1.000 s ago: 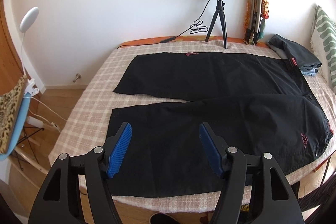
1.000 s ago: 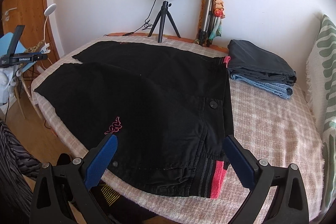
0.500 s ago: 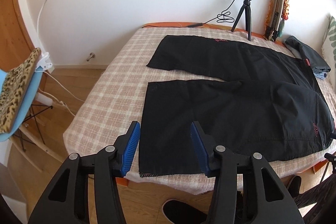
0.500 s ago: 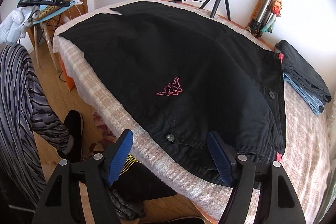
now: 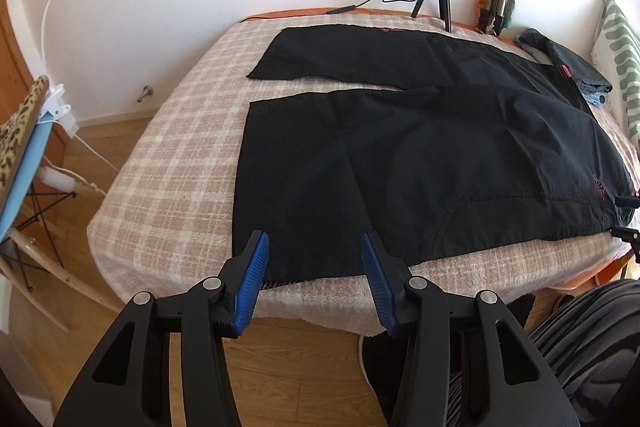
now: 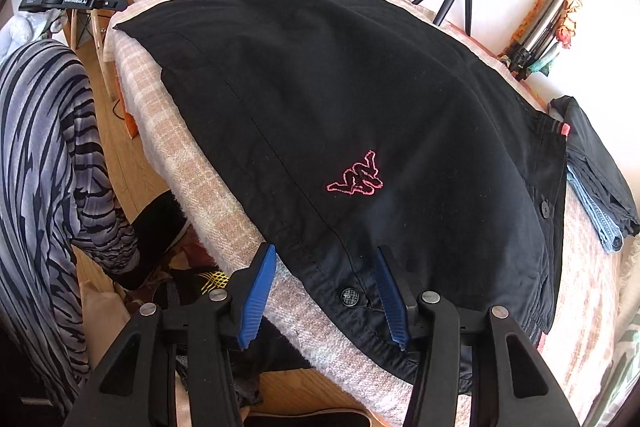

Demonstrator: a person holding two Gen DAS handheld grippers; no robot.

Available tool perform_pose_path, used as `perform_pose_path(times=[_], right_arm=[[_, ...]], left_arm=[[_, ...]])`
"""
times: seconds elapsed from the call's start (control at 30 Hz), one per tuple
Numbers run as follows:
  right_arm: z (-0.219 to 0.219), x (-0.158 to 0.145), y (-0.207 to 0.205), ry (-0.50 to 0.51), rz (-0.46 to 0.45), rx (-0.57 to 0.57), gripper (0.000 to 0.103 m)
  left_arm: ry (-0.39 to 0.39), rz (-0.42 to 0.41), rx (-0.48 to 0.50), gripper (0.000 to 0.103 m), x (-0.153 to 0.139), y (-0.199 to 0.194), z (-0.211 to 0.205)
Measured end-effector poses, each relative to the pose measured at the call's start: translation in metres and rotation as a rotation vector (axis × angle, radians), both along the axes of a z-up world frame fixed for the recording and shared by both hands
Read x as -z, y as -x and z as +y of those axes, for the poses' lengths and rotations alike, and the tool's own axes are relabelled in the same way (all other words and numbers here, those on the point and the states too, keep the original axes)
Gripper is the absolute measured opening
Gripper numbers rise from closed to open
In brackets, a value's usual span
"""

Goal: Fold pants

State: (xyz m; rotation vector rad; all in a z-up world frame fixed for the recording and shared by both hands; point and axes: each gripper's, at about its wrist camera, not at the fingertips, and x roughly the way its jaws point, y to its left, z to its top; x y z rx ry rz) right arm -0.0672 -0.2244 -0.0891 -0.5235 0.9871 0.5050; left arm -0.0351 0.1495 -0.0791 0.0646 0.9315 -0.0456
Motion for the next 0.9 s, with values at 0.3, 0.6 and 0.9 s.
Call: perform_pose_path(times=[0.3,0.6,0.9], right_arm=[[0.018,-0.008,-0.006,0.1,-0.048,-0.06,0.02],[0.013,-0.059,-0.038,0.012,-0.111,0.001,0.01],[0.014,-0.085,-0.05,-0.027,-0.141,0.004,0.01]], left_arm=[[-0.091,-0.002,0.152,0.055,0.007,0.013,-0.019],[-0.208,0.011,0.247,0.056,0.028,0.008,-0.053],[-0.204,-0.014,0.179,0.015,0.036,-0.02,-0.05]])
